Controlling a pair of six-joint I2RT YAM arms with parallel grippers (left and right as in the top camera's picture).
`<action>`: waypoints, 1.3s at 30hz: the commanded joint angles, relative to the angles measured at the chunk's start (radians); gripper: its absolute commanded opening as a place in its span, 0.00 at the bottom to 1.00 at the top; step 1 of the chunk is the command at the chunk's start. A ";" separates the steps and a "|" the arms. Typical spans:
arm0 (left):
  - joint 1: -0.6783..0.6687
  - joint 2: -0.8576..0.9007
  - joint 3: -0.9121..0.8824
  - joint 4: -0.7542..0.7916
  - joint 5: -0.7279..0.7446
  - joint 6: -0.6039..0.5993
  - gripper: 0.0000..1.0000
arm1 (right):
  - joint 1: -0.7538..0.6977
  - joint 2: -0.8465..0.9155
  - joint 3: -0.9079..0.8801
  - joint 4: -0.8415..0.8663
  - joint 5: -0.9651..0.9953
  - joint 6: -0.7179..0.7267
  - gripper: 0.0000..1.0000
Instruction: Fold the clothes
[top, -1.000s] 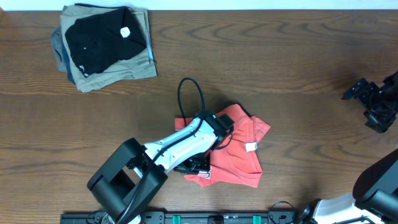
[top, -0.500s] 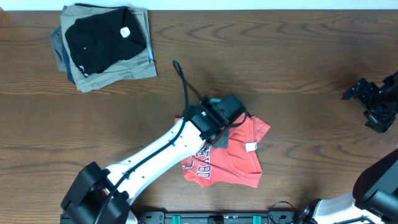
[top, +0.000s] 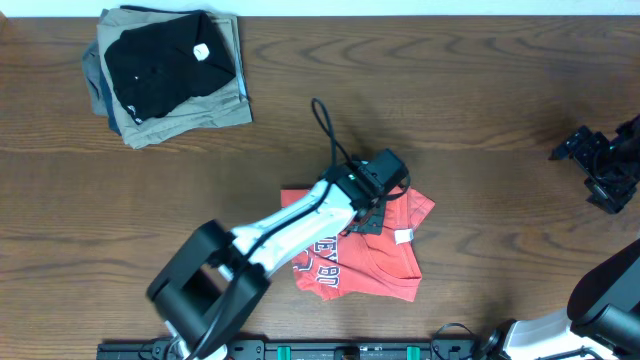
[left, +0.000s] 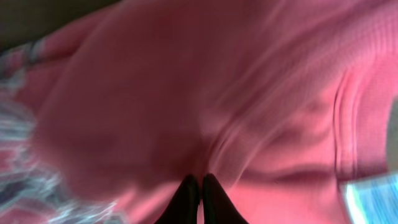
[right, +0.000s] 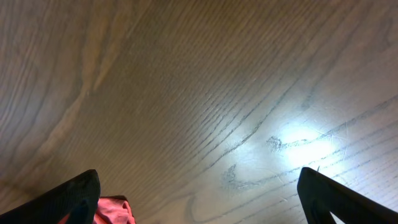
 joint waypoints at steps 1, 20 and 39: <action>0.000 0.055 0.009 0.075 -0.050 0.029 0.08 | -0.008 -0.018 0.012 0.000 0.010 -0.001 0.99; 0.130 0.029 0.076 0.321 -0.072 0.097 0.17 | -0.008 -0.018 0.012 0.000 0.010 -0.001 0.99; 0.127 0.040 0.071 0.358 0.139 0.084 0.28 | -0.008 -0.018 0.012 0.000 0.010 -0.001 0.99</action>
